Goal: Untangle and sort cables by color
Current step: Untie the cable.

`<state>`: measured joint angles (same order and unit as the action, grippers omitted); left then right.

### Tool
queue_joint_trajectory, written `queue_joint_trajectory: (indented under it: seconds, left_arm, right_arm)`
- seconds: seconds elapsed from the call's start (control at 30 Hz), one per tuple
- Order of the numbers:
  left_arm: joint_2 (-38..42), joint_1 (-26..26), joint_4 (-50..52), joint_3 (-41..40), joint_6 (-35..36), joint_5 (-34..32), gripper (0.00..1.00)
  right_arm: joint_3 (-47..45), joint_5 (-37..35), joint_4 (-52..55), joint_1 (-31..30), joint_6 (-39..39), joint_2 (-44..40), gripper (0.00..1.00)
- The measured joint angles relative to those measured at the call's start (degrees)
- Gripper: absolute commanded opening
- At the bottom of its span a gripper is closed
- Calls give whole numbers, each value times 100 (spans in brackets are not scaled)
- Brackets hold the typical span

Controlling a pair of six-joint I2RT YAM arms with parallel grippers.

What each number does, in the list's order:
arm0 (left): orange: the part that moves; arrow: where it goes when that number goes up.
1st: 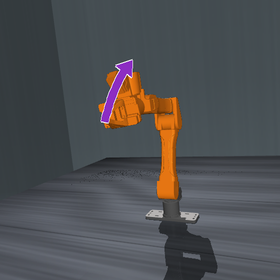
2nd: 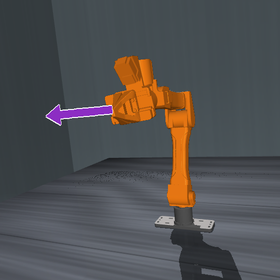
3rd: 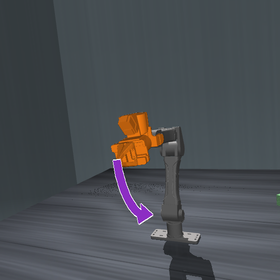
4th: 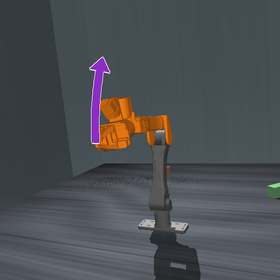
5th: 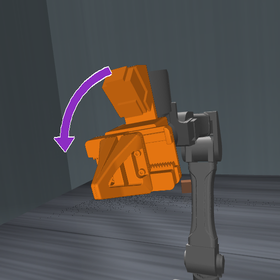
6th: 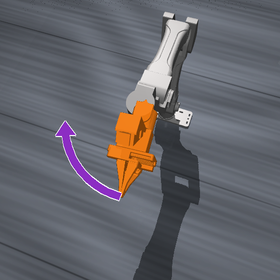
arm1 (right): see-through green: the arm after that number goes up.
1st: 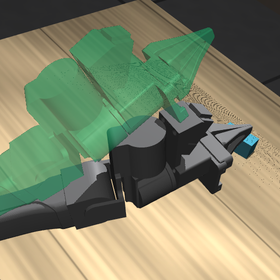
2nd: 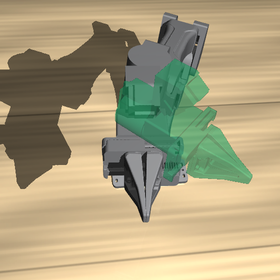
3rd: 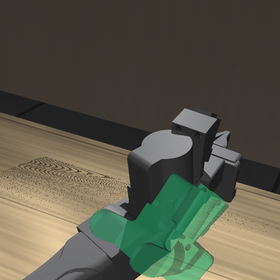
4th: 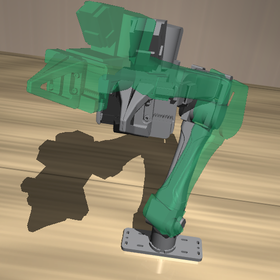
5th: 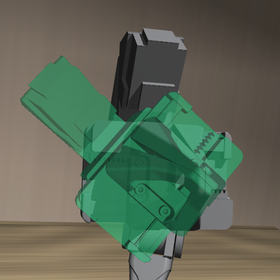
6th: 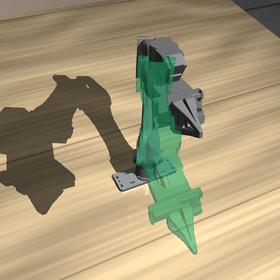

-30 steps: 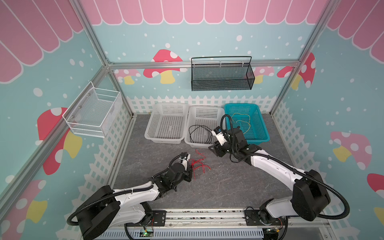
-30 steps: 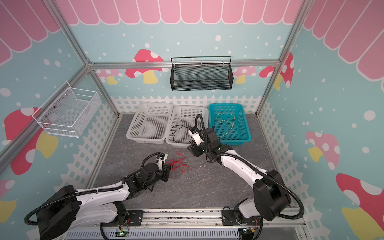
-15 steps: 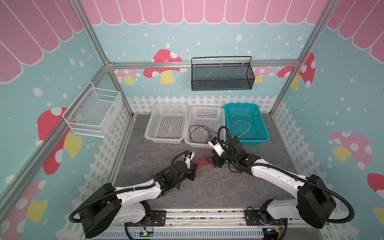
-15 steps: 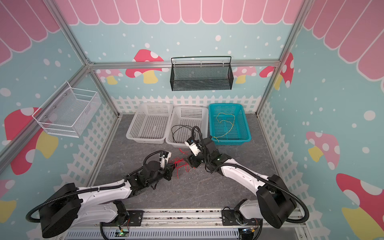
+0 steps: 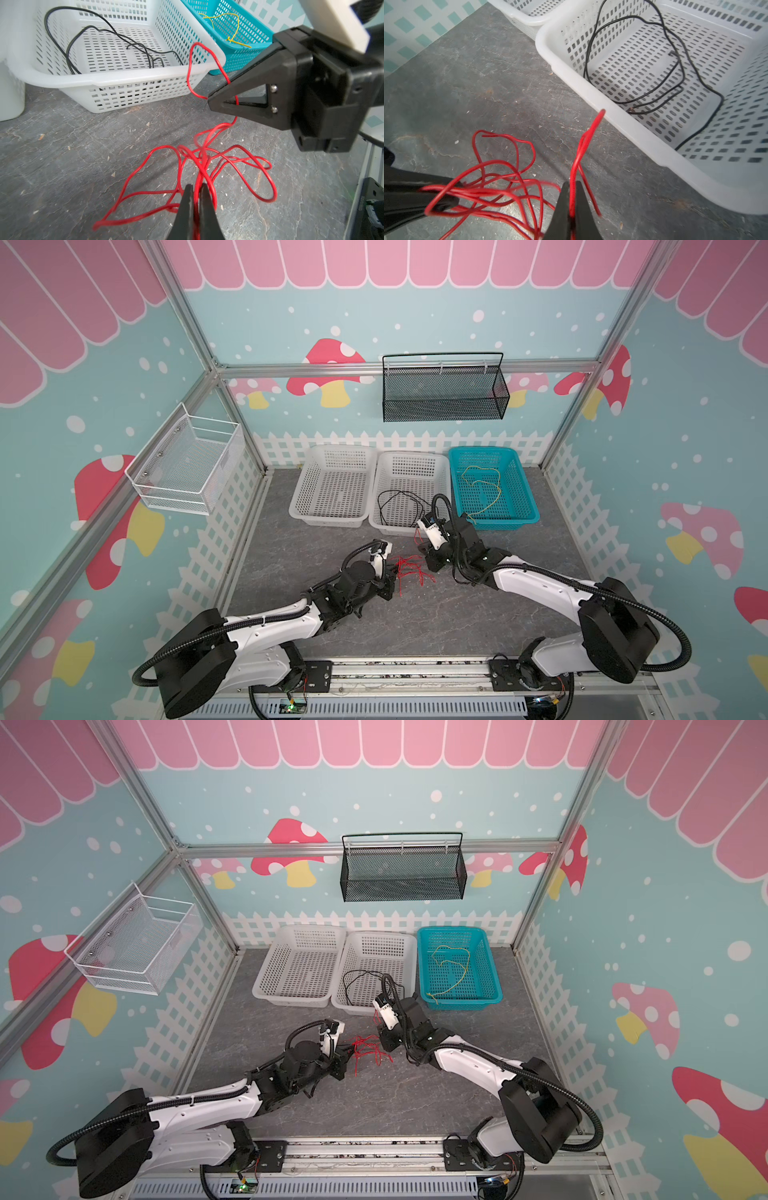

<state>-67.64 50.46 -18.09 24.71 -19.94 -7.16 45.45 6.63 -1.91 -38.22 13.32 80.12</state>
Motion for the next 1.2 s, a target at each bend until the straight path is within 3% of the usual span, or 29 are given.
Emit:
queue_joint_trajectory:
  seconds: [0.43, 0.57, 0.83, 1.2]
  left_arm:
    - [361, 46, 175, -138, -210, -503, 0]
    - [433, -146, 374, -129, -485, -503, 0]
    - [562, -883, 1204, -111, -1084, -763, 0]
    - [236, -1241, 2079, -42, -1631, -1115, 0]
  right_arm:
    - [61, -697, 590, -13, 114, -754, 0]
    - [131, -813, 938, 48, 210, -898, 0]
    - [142, -1580, 1912, 1073, 308, -1722, 0]
    - [380, -2155, 2693, 1349, 278, -2212, 0]
